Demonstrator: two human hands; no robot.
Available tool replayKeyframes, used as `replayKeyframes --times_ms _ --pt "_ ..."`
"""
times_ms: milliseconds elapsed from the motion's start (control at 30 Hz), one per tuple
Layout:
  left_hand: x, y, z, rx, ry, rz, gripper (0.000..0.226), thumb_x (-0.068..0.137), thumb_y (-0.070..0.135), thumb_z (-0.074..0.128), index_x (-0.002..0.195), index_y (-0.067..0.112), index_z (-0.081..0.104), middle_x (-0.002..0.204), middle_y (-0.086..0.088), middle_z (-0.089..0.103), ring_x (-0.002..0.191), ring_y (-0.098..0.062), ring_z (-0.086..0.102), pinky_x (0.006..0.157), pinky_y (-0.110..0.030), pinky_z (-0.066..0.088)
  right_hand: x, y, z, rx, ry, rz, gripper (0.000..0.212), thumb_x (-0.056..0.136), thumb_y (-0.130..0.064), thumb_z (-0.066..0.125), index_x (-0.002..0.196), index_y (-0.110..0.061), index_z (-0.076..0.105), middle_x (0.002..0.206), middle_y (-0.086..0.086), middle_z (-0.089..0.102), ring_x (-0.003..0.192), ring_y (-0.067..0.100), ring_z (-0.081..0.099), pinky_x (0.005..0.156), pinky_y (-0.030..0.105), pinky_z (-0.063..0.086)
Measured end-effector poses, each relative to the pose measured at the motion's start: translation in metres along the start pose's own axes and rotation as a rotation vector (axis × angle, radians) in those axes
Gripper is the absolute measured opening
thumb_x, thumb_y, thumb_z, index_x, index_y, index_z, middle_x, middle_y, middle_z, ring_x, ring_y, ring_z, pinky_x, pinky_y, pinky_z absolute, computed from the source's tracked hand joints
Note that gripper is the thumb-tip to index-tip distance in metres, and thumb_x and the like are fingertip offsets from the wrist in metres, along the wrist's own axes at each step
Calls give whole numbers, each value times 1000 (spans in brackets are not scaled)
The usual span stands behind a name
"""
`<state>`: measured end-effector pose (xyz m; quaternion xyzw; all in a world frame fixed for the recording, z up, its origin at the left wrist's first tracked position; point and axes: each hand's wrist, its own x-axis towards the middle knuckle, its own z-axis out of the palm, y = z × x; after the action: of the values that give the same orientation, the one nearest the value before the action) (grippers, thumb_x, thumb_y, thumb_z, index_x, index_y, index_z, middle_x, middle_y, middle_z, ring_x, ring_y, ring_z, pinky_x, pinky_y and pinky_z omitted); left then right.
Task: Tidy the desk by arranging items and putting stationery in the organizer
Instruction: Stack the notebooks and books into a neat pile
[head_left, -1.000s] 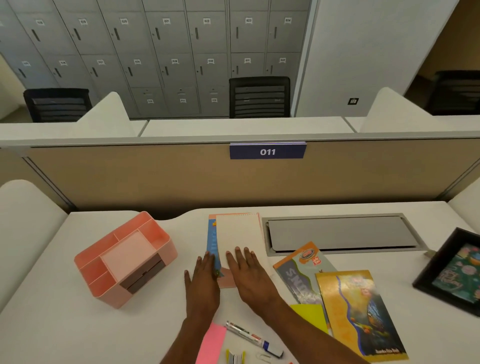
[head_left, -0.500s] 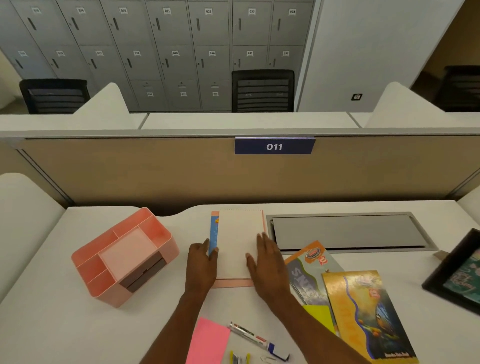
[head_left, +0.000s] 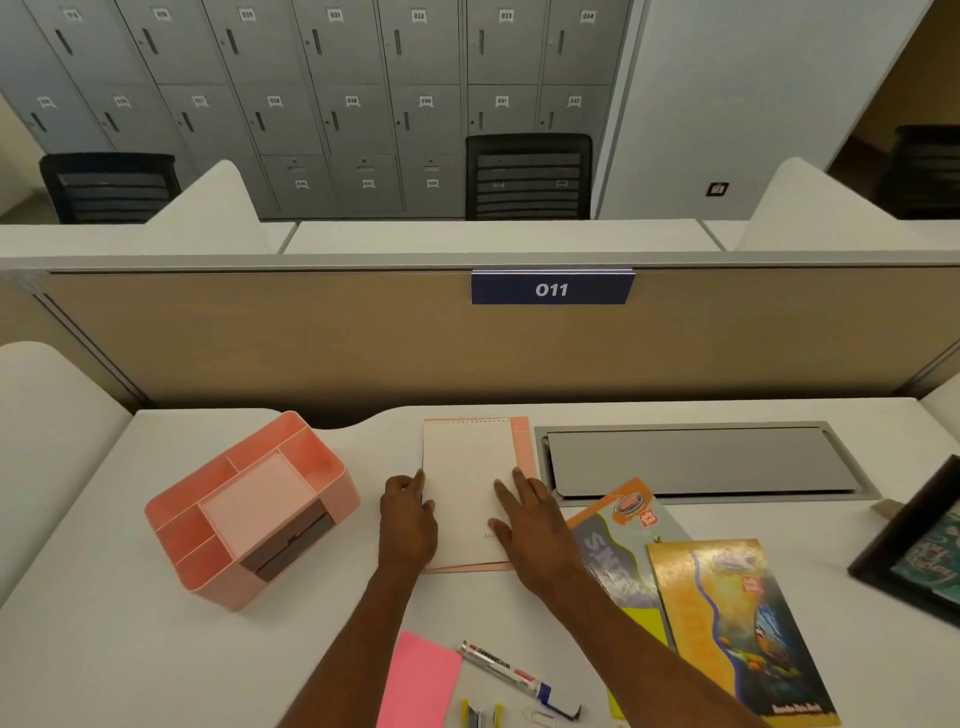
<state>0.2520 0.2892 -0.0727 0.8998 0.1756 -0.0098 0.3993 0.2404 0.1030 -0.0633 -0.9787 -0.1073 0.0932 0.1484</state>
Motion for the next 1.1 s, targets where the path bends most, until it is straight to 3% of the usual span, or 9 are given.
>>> replayKeyframes --times_ms 333,467,567,667,800,933,1033,1100 --pt "4 -2 -7 142 -7 22 49 101 11 52 148 8 40 144 -12 43 131 -27 47 111 -33 39 0 -8 -2 6 7 -5 60 106 -43 33 159 -25 10 167 3 0 153 24 6 123 35 12" --pt "-21 14 -4 188 174 56 51 99 17 54 147 8 42 143 -14 45 131 -31 44 109 -40 41 -15 7 -17 138 126 52 61 104 -46 38 157 -26 18 166 -1 12 152 22 14 122 37 21" --pt "-62 40 13 1 160 203 47 96 13 58 142 8 48 133 -12 51 115 -24 54 99 -34 48 -41 45 -27 277 314 189 59 99 -39 52 152 -19 35 160 3 31 147 24 28 119 39 31" --pt "-108 69 40 -198 4 171 46 93 9 63 137 9 51 121 -12 59 87 -15 60 81 -25 47 -82 97 -36 285 434 413 64 94 -37 61 148 -11 39 153 12 41 141 30 37 114 43 36" --pt "-161 105 66 -370 -270 -120 59 93 23 66 146 13 42 135 -5 57 106 -13 57 86 -22 41 -142 157 -40 155 328 727 89 86 -62 60 151 -9 31 151 19 40 137 37 39 110 49 39" --pt "-193 124 92 -399 -289 -210 67 92 30 67 150 15 37 143 -4 52 128 -22 53 100 -32 46 -181 186 -34 21 200 802 114 70 -84 56 150 -6 30 147 15 43 134 34 41 100 46 46" --pt "-202 132 106 -402 -190 -159 46 91 21 65 135 19 52 122 8 57 114 -17 59 92 -30 47 -186 194 -41 9 220 767 109 64 -82 65 137 -5 41 131 14 51 123 33 48 92 43 48" --pt "-200 129 119 -354 -128 -124 36 84 27 62 120 25 57 115 1 67 105 -22 65 90 -41 54 -184 197 -49 52 201 774 100 60 -78 73 124 -6 45 122 15 52 116 33 50 89 41 48"
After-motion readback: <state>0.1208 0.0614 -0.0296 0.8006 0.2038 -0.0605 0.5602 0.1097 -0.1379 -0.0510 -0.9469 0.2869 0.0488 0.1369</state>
